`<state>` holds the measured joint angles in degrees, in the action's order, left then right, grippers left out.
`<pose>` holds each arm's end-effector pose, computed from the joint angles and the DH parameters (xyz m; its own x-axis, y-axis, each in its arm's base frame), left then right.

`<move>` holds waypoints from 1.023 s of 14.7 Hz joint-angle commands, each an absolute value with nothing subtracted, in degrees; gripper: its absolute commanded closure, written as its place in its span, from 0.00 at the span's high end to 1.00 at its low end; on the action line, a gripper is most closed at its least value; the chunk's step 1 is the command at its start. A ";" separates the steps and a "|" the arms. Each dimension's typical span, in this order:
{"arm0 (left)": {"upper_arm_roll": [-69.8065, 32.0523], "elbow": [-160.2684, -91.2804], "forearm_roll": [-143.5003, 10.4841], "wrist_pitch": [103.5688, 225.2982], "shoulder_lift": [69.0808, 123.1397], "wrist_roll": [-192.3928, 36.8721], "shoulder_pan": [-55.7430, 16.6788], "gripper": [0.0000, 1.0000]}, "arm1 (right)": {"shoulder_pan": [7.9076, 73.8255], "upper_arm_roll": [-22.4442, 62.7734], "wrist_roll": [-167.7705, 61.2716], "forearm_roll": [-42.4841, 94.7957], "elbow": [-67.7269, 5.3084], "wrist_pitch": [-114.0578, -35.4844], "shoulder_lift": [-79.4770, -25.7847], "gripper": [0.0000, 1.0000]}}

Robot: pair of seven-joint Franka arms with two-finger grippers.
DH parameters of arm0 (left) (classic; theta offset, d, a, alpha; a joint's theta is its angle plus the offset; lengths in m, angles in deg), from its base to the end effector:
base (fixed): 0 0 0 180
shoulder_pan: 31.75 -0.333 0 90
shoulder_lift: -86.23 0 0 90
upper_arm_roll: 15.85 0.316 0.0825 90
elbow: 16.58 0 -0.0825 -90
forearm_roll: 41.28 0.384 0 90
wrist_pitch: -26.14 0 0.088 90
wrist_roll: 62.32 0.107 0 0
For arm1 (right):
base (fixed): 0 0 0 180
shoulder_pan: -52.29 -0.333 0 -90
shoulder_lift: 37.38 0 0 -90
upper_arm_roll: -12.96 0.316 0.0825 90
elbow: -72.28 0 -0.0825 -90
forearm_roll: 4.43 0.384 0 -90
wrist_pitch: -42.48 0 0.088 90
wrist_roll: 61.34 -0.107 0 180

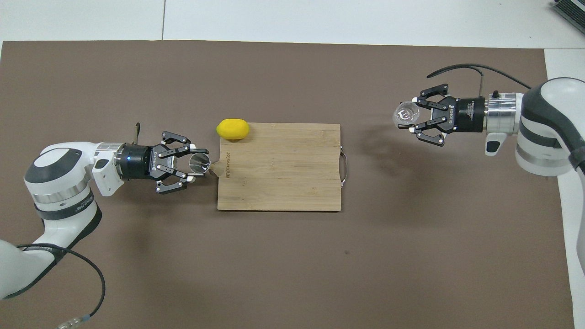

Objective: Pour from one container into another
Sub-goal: 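Carry the metal cup onto the board while the right gripper lifts the glass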

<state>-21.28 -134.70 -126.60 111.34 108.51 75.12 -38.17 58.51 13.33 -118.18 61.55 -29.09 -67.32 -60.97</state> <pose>0.5502 -0.1019 0.2892 0.0528 0.0434 0.9977 -0.9944 0.0942 0.0485 0.6483 -0.0017 0.3455 -0.0253 -0.5079 -0.8611 -0.9890 0.1386 -0.0526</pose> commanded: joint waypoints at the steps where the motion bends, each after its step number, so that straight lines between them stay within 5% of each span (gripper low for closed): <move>1: -20.42 -137.42 -130.92 115.51 105.48 74.97 -33.43 0.42 | 57.13 13.49 -123.54 60.00 -32.57 -68.09 -57.42 0.00; 15: -20.42 -138.22 -153.24 134.31 105.38 77.85 -16.20 0.42 | 51.76 13.32 -128.49 56.12 -33.01 -70.82 -54.52 0.00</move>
